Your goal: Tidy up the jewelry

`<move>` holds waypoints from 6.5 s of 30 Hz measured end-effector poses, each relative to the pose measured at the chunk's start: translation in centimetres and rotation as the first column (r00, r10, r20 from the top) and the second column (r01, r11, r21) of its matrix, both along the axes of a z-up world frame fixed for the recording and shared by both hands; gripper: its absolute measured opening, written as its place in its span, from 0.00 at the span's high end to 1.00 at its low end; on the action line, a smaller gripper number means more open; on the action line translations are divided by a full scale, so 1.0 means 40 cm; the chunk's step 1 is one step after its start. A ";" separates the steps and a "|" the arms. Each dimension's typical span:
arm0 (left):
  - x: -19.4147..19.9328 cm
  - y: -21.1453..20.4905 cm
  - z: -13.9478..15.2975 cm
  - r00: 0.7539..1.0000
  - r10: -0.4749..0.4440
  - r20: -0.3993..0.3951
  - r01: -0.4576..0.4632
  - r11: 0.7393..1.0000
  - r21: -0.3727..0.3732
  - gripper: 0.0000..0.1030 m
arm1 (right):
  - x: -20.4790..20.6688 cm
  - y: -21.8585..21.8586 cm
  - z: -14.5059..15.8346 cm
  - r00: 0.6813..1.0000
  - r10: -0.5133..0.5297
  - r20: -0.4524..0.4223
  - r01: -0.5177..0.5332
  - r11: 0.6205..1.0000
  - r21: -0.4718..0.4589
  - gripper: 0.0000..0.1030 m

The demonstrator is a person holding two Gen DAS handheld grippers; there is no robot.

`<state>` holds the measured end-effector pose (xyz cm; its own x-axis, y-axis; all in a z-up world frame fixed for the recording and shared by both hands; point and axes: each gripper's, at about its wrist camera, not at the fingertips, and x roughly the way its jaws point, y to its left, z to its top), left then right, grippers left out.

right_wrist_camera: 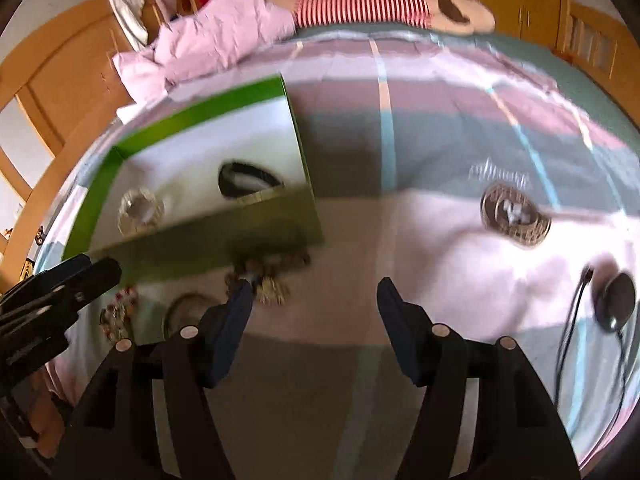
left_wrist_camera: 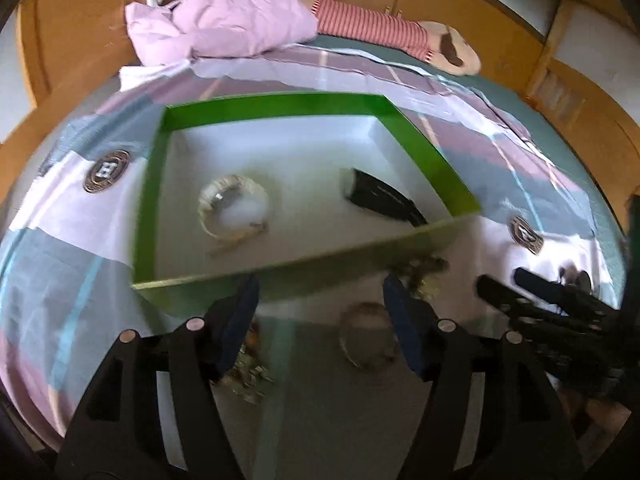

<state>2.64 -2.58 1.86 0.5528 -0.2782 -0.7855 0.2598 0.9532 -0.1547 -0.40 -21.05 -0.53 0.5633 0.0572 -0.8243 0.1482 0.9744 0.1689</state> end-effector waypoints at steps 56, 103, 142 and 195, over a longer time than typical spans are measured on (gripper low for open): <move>0.047 0.104 -0.124 0.948 0.193 -0.255 -0.188 0.981 0.043 0.26 | -0.032 0.108 0.010 0.976 0.217 -0.026 -0.217 0.976 0.019 0.92; 0.067 0.234 -0.118 0.886 0.369 -0.283 -0.399 0.915 -0.057 0.27 | 0.005 0.063 -0.099 0.986 0.109 -0.125 -0.119 0.989 -0.083 0.92; -0.060 0.048 -0.137 0.977 0.128 -0.170 -0.084 0.965 0.247 0.90 | -0.011 0.104 -0.092 0.984 0.138 -0.115 -0.150 0.983 -0.102 0.88; -0.024 0.164 0.122 0.985 0.119 -0.128 -0.128 0.990 -0.067 0.93 | -0.021 0.083 0.121 0.984 0.156 0.086 -0.152 0.987 -0.055 0.92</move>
